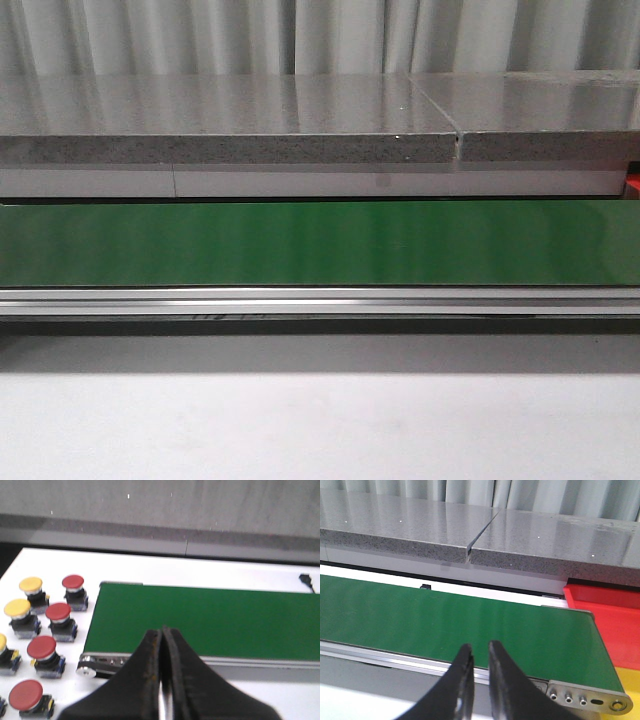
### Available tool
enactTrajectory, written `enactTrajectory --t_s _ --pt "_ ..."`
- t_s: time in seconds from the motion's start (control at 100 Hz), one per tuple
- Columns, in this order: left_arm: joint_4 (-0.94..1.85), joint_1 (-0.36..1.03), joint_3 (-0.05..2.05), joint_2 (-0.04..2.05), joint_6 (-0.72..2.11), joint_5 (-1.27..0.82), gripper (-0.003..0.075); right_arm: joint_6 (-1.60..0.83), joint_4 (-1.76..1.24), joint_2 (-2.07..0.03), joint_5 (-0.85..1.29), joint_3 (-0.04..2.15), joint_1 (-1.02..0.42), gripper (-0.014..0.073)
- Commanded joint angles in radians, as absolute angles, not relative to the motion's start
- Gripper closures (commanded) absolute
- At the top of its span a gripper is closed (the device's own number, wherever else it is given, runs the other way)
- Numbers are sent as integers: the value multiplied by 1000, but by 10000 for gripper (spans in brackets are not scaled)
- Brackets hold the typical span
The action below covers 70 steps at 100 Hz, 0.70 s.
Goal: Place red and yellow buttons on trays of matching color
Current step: 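Move the left gripper down over a red push-button on the table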
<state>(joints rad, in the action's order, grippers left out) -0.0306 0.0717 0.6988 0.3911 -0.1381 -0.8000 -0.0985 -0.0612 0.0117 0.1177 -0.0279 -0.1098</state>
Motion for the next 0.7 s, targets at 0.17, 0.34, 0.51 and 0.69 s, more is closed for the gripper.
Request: enactTrajectory --t_s 0.17,0.34,0.51,0.69 --pt "-10 81 827 592 -150 -861 739 -101 -53 30 37 -13 -112 495" --pt "-10 81 827 654 -150 -861 739 -101 -53 30 37 -13 -112 495" --pt "-10 81 827 696 -150 -876 736 -101 -53 30 37 -13 -112 495" --pt "-8 81 809 720 -150 -920 547 -101 -53 30 37 -13 -112 495"
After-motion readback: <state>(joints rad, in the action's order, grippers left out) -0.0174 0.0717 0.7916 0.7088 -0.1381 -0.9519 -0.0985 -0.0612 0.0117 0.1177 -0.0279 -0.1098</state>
